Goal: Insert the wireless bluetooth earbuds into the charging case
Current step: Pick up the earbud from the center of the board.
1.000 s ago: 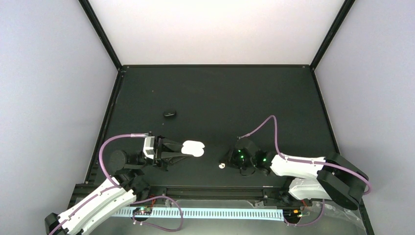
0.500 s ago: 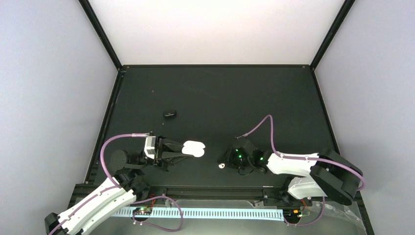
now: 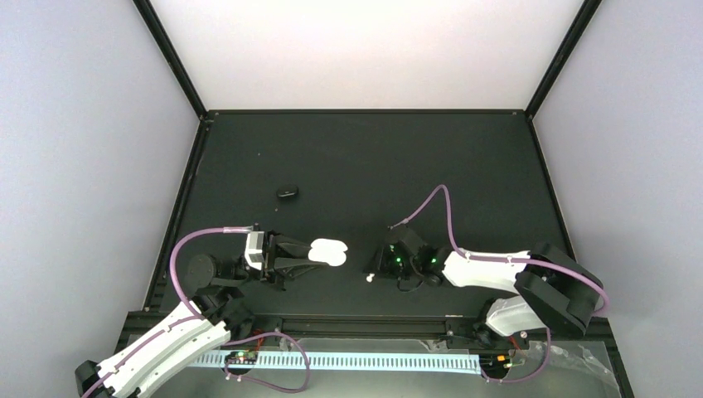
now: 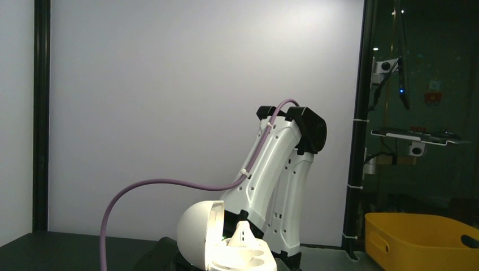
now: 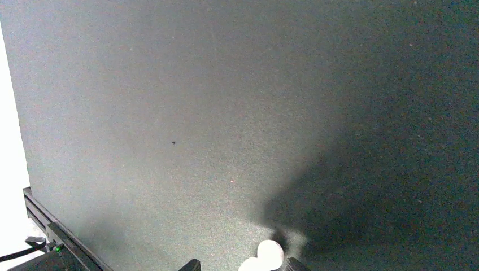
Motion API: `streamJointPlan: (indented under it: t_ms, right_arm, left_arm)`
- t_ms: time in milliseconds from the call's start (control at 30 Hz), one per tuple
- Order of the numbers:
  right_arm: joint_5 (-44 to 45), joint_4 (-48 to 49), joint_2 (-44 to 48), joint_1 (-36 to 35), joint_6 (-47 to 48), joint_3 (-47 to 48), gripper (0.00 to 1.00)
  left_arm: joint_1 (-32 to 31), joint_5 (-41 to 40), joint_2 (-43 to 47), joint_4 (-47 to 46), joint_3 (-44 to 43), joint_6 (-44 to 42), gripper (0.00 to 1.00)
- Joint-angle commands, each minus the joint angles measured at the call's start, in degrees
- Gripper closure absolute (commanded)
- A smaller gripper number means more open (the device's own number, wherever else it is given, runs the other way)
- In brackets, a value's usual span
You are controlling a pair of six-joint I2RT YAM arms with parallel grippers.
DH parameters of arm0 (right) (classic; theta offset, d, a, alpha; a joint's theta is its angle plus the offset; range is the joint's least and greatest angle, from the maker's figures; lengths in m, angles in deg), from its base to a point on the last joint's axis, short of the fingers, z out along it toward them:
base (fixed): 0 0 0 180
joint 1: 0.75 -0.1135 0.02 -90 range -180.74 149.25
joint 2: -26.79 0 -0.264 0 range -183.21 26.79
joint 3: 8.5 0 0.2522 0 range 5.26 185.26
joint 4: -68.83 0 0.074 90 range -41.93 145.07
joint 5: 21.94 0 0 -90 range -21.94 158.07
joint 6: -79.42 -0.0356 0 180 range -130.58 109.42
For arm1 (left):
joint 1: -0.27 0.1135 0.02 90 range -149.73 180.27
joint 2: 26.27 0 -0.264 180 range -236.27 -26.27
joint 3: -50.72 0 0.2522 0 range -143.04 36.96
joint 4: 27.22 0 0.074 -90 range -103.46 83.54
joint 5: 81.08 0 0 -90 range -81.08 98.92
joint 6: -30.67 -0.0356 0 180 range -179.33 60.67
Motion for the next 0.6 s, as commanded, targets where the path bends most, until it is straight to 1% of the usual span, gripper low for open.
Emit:
streamJointPlan:
  t_ms: [0, 233, 300, 400, 500, 567]
  right_arm:
    - [0.81, -0.99, -0.2, -0.12, 2.49, 0.28, 0.64]
    - [0.88, -1.0, 0.31, -0.14, 2.87, 0.29, 0.71]
    - [0.84, -0.74, 0.3, -0.14, 2.8, 0.2, 0.72]
    - [0.83, -0.69, 1.1, -0.19, 3.79, 0.58, 0.7]
    - [1.38, -3.94, 1.91, -0.85, 7.24, 4.12, 0.66]
    - [1.25, -5.81, 1.67, -1.14, 8.67, 6.18, 0.65]
  left_arm:
    - [-0.39, -0.88, 0.61, 0.16, -0.66, -1.06, 0.98]
    - [-0.44, -0.79, 0.21, 0.02, -0.67, -1.05, 0.98]
    - [-0.48, -0.82, 0.24, 0.08, -0.63, -1.11, 0.98]
    - [-0.5, -0.86, 0.2, 0.1, -0.67, -1.15, 0.98]
    - [-0.51, -0.92, 0.16, -0.01, -0.67, -1.21, 0.99]
    - [-0.48, -0.93, 0.01, -0.07, -0.63, -1.25, 0.98]
